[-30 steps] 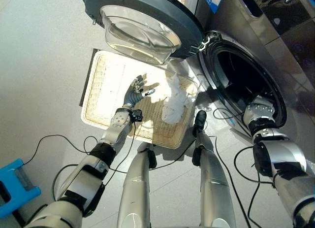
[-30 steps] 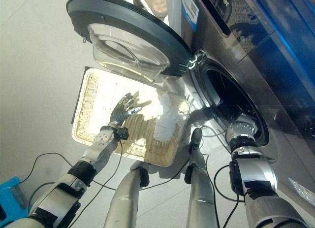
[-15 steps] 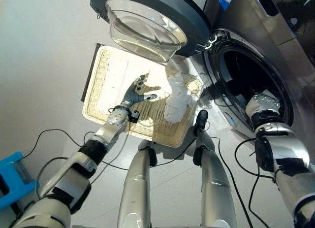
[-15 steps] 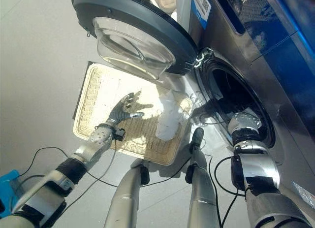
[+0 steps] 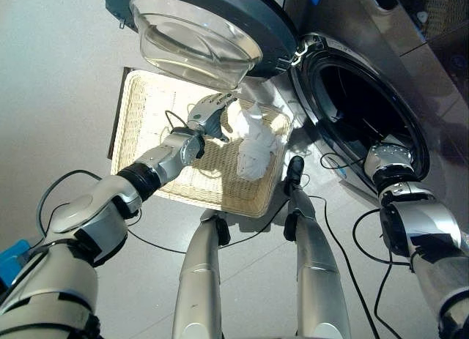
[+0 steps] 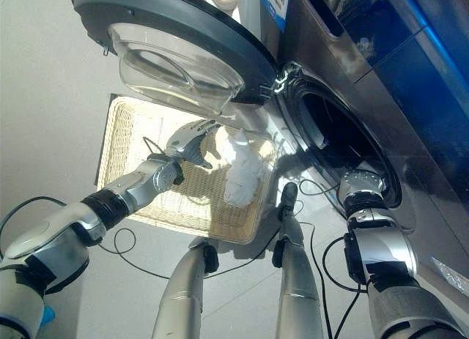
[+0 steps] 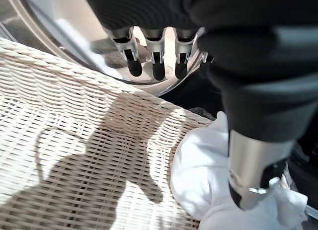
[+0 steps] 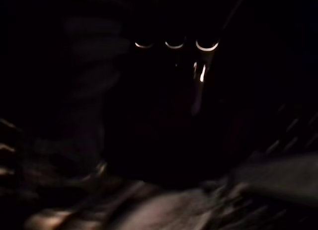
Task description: Put the clothes into the washing machine.
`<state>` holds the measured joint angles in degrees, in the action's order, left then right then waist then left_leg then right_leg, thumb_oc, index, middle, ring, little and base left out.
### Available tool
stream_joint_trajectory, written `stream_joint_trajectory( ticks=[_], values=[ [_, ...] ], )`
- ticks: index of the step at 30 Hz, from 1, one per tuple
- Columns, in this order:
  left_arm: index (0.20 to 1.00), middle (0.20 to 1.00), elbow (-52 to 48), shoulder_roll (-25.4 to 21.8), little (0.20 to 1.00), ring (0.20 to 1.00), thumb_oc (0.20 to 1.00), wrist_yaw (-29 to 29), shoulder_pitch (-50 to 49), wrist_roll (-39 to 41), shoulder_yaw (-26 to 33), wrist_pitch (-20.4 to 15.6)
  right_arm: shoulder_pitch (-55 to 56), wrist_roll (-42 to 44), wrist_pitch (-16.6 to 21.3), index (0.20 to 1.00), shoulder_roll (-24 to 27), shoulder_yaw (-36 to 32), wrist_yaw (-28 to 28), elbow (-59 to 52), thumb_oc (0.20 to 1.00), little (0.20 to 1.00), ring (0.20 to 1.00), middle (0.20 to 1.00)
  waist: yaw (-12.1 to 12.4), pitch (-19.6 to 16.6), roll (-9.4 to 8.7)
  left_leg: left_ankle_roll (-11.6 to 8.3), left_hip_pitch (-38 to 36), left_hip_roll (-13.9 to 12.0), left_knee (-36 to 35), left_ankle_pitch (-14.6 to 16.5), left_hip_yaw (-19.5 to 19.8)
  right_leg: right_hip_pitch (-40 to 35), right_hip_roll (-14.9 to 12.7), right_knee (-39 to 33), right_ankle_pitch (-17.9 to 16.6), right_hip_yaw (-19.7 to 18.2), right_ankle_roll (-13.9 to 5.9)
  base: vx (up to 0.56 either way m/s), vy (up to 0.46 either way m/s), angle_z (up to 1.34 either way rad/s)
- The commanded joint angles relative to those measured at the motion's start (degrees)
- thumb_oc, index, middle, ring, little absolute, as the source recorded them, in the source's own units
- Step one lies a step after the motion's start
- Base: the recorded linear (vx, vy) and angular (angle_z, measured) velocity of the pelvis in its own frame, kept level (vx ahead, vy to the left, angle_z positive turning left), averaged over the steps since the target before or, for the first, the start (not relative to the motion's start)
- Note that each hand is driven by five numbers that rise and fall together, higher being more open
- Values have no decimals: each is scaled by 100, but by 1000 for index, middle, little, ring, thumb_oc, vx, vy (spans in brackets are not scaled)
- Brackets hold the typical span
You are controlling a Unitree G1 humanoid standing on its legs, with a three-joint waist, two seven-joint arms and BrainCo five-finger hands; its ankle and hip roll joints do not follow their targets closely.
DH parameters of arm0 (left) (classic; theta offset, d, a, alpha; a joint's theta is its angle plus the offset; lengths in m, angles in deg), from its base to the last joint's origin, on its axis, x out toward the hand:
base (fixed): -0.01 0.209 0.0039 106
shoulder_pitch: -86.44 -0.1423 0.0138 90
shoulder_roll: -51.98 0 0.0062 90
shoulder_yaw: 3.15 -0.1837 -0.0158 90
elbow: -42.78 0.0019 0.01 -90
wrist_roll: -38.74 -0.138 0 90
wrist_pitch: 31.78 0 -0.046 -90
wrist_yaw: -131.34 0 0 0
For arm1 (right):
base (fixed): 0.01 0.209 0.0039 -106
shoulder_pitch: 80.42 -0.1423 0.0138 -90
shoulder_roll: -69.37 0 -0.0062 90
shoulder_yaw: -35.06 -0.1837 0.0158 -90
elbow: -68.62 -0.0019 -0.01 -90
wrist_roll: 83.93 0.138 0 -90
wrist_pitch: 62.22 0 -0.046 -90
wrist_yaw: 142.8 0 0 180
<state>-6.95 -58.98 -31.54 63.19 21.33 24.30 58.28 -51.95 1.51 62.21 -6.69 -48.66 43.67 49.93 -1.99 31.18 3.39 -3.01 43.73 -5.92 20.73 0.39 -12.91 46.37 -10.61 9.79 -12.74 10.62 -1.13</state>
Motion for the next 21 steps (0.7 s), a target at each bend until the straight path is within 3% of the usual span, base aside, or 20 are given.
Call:
stream_joint_trajectory(
  ticks=[1,3,9,16,21],
  values=[
    [1000,1000,70,-40,1000,1000,1000,123,-76,-566,245,-143,-212,-1951,-782,1000,669,257,1019,-232,1000,1000,1000,1000,-13,-139,328,-338,-209,287,-717,-224,-195,-39,-38,783,710,333,-798,0,0,0],
    [1000,1000,92,-54,1000,1000,1000,77,84,-932,91,-150,-315,-2542,-1336,1000,717,564,1158,-120,1000,1000,1000,1000,-25,-139,325,-322,-134,267,-735,-281,-233,37,-35,750,660,336,-782,-22,2,-5],
    [1000,1000,154,-57,1000,1000,1000,346,321,-2044,-294,-379,-338,-3081,-1886,1000,652,908,1139,-114,1000,1000,1000,1000,-85,-139,307,-346,-123,248,-705,-239,-280,57,3,746,703,316,-791,1,5,-4],
    [1000,1000,320,-60,1000,1000,1000,310,648,-3366,-829,-1133,-243,-2427,-1717,1000,377,1028,404,-356,1000,1000,1000,1000,-243,-139,269,-405,-73,191,-727,-263,-385,137,87,708,716,217,-793,0,22,-1],
    [1000,1000,518,-50,1000,1000,1000,265,736,-4316,-1050,-1746,175,-1667,-1343,1000,25,973,-134,-1161,1000,1000,1000,1000,-404,-139,204,-443,46,123,-750,-298,-499,283,163,676,701,116,-788,1,34,-7]
  ],
)
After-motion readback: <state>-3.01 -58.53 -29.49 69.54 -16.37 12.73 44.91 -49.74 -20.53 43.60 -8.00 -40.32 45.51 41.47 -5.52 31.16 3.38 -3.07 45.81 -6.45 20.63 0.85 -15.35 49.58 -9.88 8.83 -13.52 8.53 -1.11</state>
